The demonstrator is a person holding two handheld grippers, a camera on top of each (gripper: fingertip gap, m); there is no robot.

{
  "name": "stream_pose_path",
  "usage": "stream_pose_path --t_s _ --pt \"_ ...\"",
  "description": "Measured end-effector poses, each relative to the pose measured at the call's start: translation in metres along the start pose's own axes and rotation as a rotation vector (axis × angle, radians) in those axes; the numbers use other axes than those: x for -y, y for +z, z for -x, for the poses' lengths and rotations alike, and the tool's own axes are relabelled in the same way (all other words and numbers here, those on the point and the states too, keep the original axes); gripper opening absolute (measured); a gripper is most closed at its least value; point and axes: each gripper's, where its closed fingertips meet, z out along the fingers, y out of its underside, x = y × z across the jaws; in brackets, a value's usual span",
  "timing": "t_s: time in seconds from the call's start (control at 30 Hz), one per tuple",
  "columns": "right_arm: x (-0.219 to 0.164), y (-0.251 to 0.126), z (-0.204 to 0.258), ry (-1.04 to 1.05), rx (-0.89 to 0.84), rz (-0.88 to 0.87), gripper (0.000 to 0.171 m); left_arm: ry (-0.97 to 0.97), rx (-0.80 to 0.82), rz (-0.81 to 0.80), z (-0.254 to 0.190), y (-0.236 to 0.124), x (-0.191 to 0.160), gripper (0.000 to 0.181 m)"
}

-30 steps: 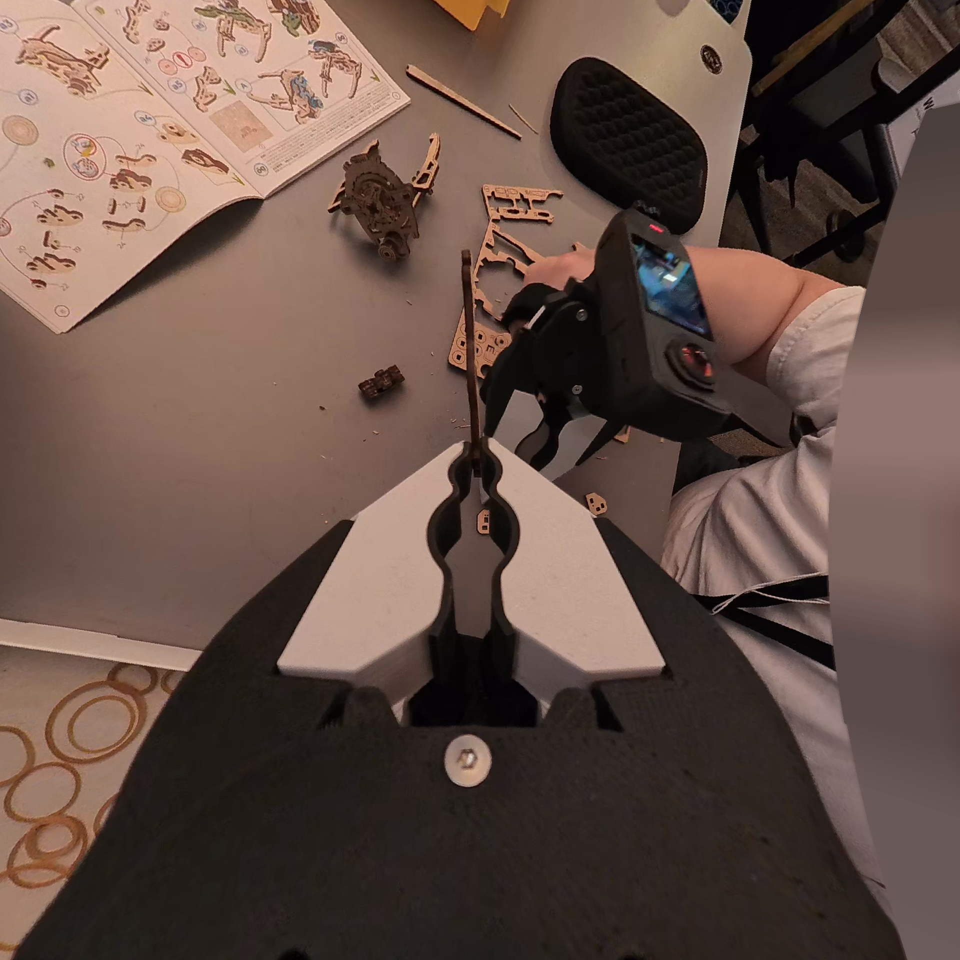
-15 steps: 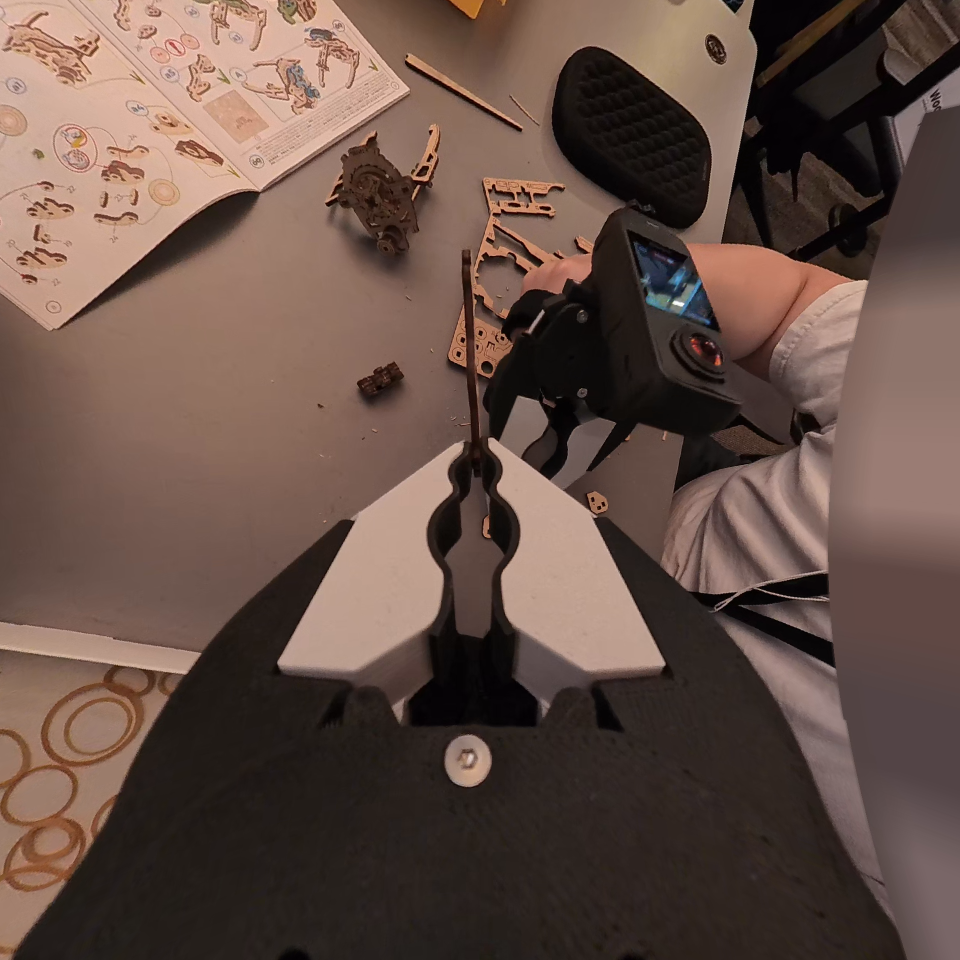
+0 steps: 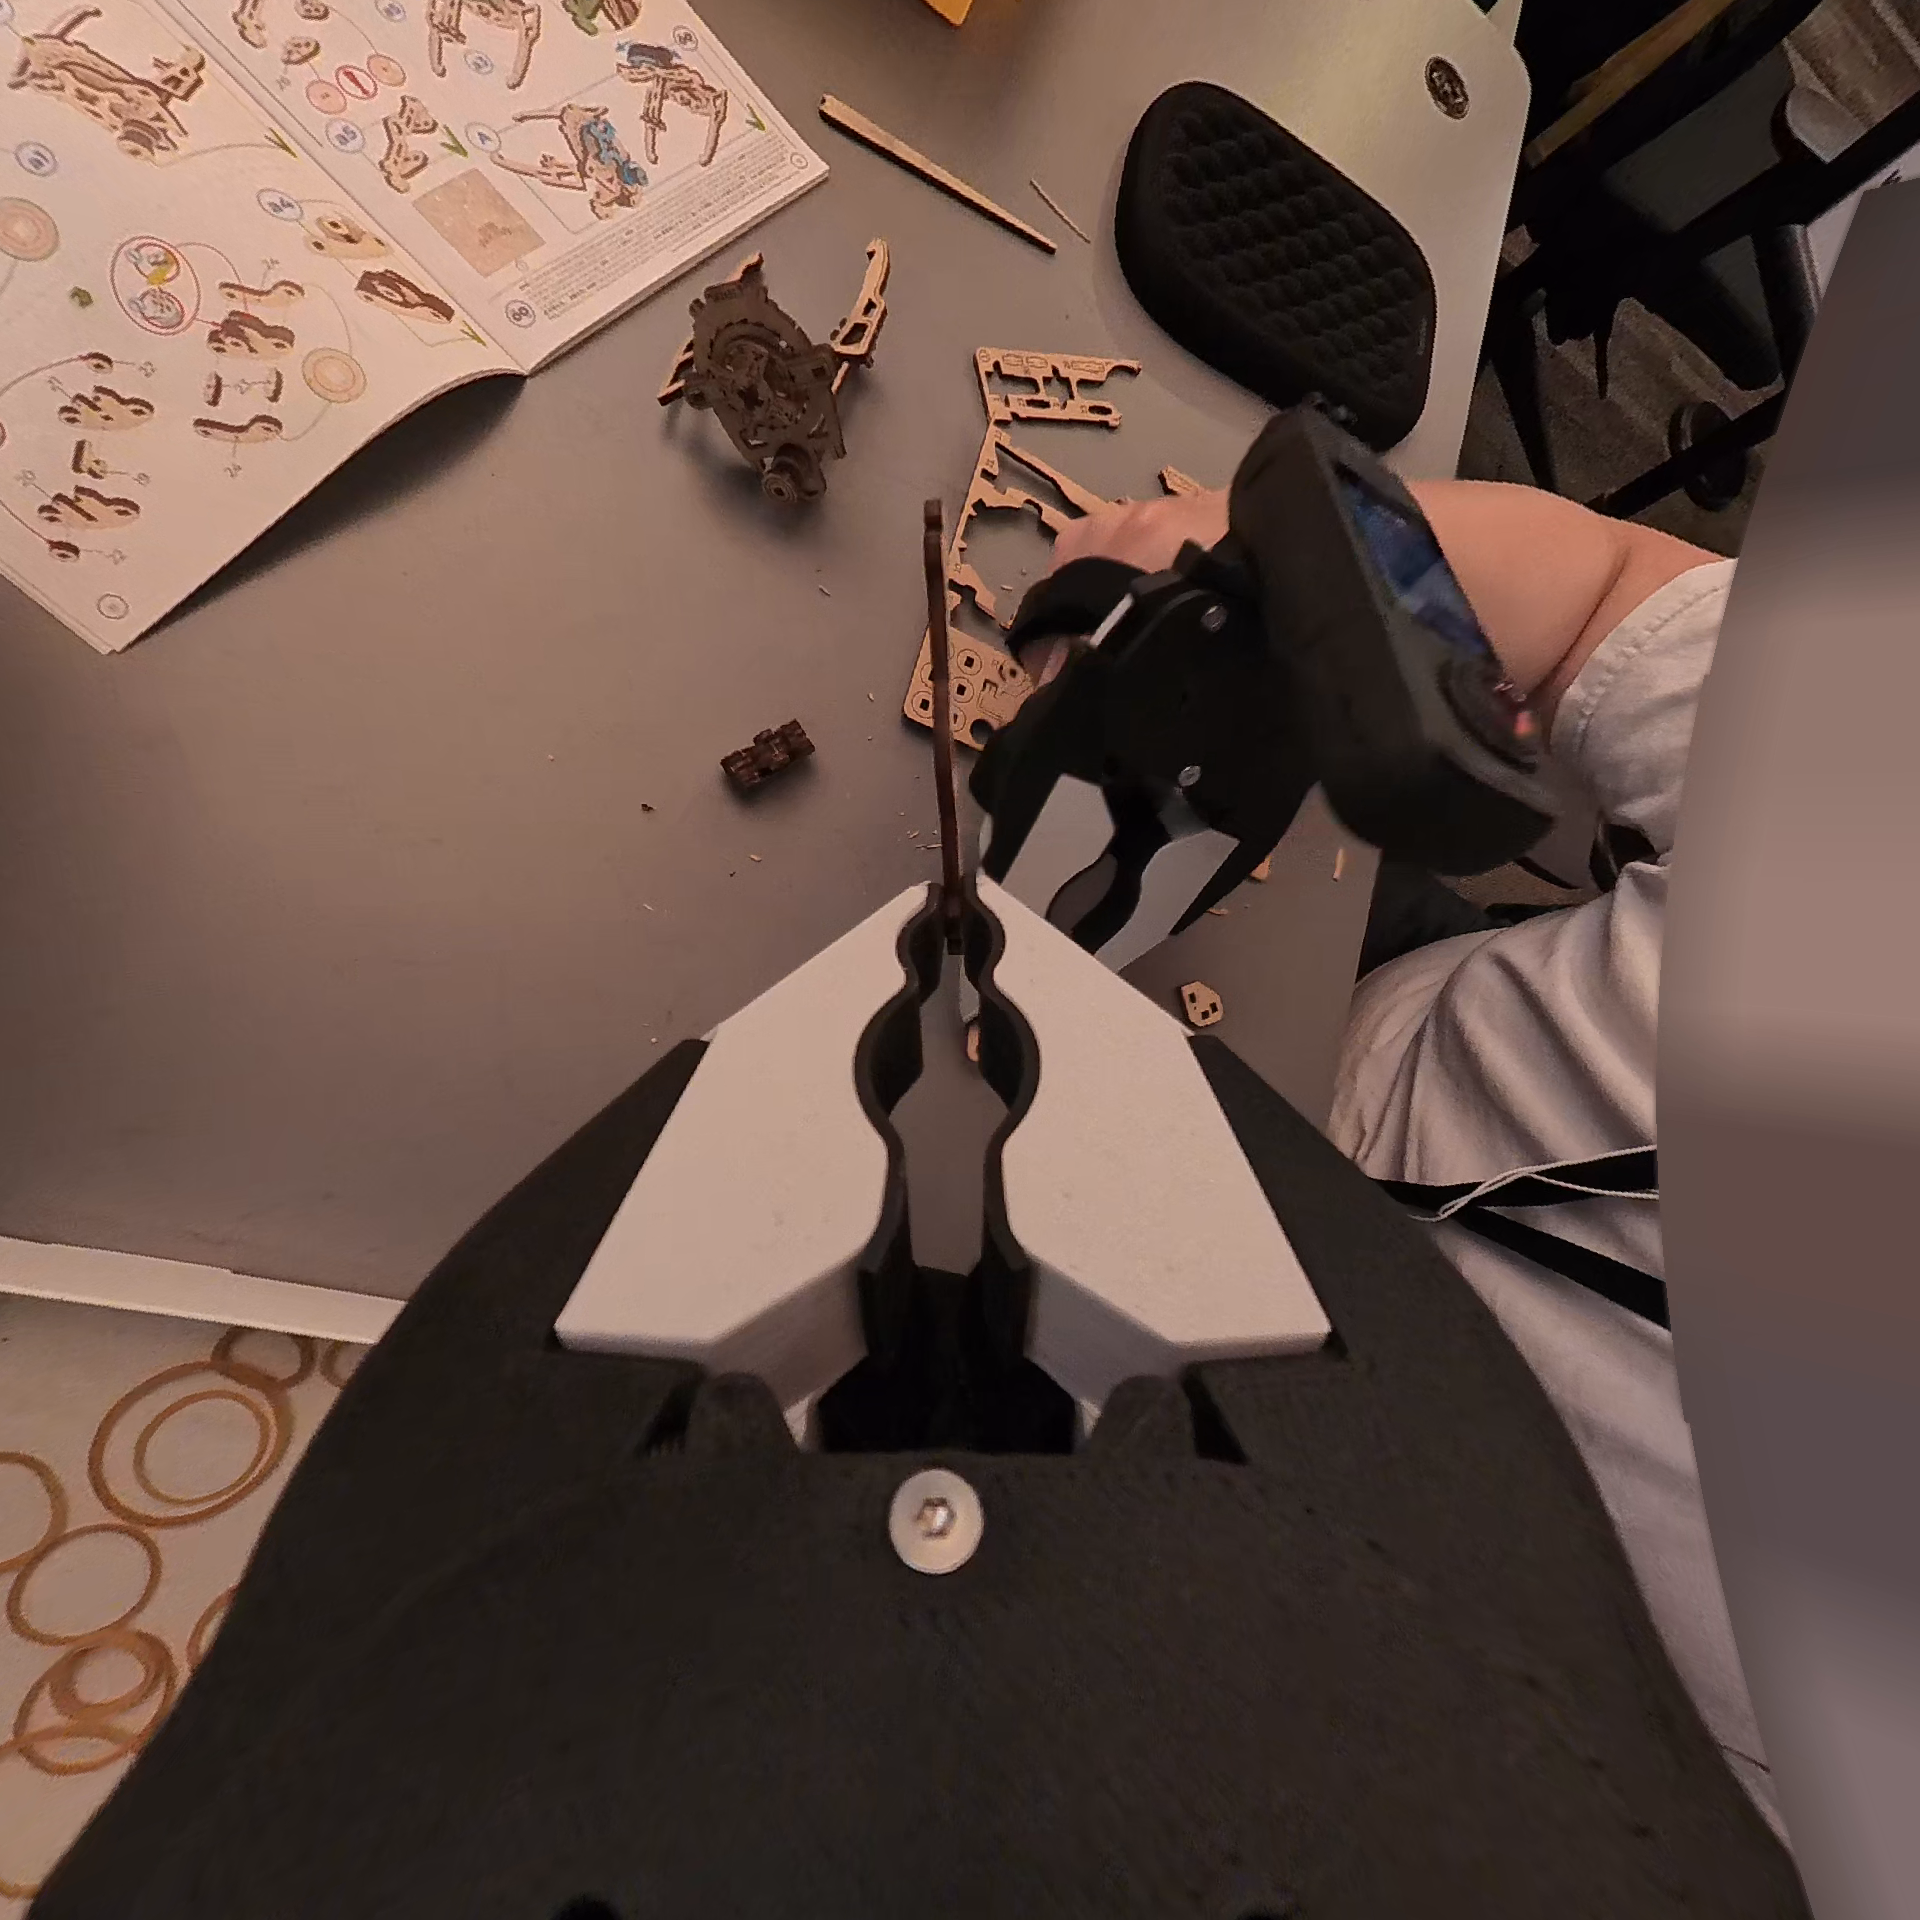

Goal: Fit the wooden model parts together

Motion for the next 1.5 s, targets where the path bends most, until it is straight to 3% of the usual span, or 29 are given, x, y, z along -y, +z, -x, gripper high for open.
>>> stream_pose_path --t_s 0.23,0.6,1.03,1.5 --pt "0.001 -0.023 -0.018 -0.050 -0.117 0.000 0.017 -0.008 0.010 -0.005 0.003 -0.002 0.000 0.001" --pt "-0.009 -0.024 -0.031 -0.183 -0.280 0.121 0.017 -0.024 0.025 -0.006 0.009 -0.004 -0.001 0.001" --pt "-0.011 -0.030 -0.042 -0.166 -0.327 0.115 0.017 -0.026 0.024 0.007 0.010 -0.002 -0.003 0.001" --pt "-0.029 -0.022 -0.043 -0.091 -0.268 0.158 0.017 -0.023 0.021 0.007 0.009 -0.002 -0.003 0.001"
